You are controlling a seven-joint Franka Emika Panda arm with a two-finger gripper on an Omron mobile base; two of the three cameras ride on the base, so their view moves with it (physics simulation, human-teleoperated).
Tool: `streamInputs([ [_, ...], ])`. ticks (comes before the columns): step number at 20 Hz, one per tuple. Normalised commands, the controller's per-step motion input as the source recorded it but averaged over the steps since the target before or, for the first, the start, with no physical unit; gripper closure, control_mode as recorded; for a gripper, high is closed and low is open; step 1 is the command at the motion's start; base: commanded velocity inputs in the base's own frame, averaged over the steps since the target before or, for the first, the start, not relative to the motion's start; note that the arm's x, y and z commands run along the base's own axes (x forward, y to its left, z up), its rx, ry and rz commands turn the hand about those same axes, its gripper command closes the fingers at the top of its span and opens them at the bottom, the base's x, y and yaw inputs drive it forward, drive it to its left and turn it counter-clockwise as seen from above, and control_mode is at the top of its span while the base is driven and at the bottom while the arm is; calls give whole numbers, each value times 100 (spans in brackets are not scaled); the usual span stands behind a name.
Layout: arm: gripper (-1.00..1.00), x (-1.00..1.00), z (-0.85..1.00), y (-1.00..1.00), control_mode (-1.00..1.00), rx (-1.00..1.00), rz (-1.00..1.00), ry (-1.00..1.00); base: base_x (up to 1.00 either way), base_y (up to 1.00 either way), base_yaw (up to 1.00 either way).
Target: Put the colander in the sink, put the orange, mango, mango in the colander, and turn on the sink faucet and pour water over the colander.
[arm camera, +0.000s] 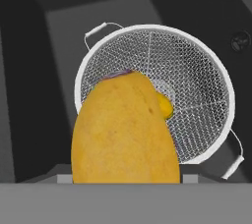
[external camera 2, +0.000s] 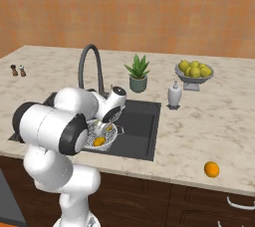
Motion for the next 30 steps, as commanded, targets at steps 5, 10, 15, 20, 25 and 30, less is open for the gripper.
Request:
streamInputs([
  [5,100,7,-30,37,-100,0,0,1,0,0,0],
  [10,100,10,-32,1,-100,0,0,5,0,0,0],
  [15,100,4,-27,0,-100,0,0,1,0,0,0],
  [20,100,8,-11,0,-100,0,0,0,0,0,0],
  [25,100,21,-17,1,-100,0,0,0,0,0,0],
  [30,100,26,-20,3,-100,0,0,0,0,0,0],
])
